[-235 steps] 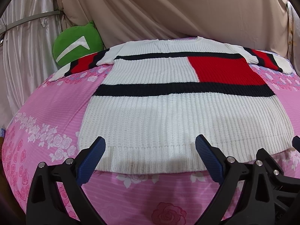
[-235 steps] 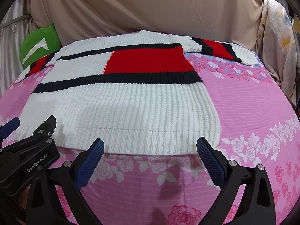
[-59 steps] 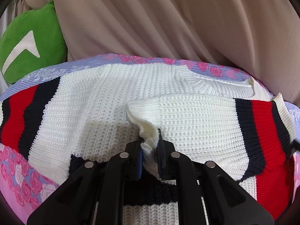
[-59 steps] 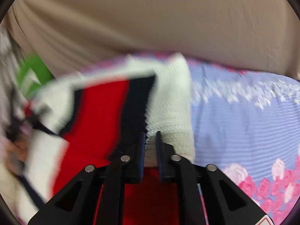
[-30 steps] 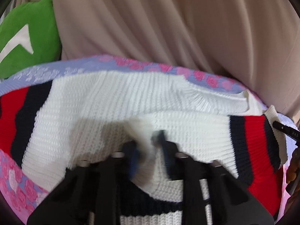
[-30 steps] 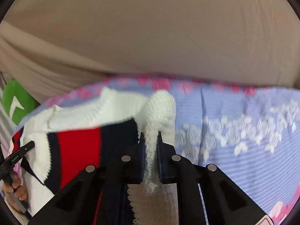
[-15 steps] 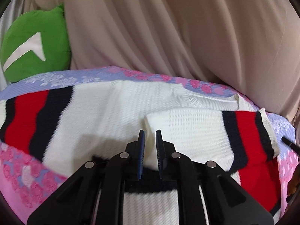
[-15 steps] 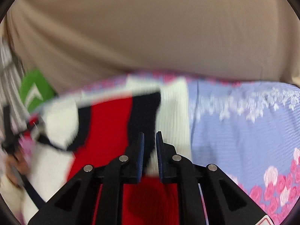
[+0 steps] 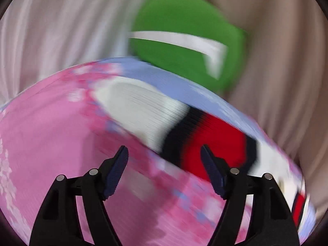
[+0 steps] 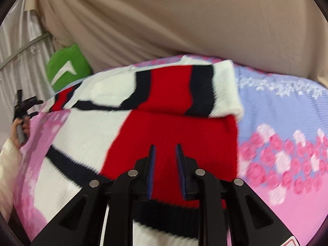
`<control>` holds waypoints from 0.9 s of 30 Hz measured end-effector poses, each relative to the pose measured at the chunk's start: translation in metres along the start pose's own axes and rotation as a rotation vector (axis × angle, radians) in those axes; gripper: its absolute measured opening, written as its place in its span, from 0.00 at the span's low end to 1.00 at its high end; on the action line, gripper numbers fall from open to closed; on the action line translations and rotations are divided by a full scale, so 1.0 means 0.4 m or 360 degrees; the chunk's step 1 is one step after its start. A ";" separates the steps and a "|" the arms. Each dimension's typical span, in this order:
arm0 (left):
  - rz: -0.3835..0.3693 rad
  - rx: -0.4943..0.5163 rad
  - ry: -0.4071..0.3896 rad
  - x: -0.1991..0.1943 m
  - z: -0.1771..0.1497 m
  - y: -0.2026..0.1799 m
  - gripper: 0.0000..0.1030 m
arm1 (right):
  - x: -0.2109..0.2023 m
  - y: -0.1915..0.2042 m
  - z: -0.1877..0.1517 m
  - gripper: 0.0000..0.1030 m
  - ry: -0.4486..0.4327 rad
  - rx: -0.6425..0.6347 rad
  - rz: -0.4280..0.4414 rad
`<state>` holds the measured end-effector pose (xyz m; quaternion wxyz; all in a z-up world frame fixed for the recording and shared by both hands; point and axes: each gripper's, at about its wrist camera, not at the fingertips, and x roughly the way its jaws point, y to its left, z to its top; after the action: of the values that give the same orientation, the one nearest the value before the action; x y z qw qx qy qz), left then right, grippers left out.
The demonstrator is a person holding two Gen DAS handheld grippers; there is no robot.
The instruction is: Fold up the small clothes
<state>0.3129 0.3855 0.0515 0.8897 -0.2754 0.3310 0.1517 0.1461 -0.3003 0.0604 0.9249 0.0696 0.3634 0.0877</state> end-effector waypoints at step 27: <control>-0.0994 0.0833 -0.0150 -0.408 -0.268 -0.815 0.08 | 0.082 0.034 -0.135 0.40 0.0132 0.0107 0.0182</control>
<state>0.2864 0.0463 0.2211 0.9472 -0.1196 0.2180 -0.2025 0.1311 -0.2768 0.0021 0.8997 0.1174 0.3995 0.1309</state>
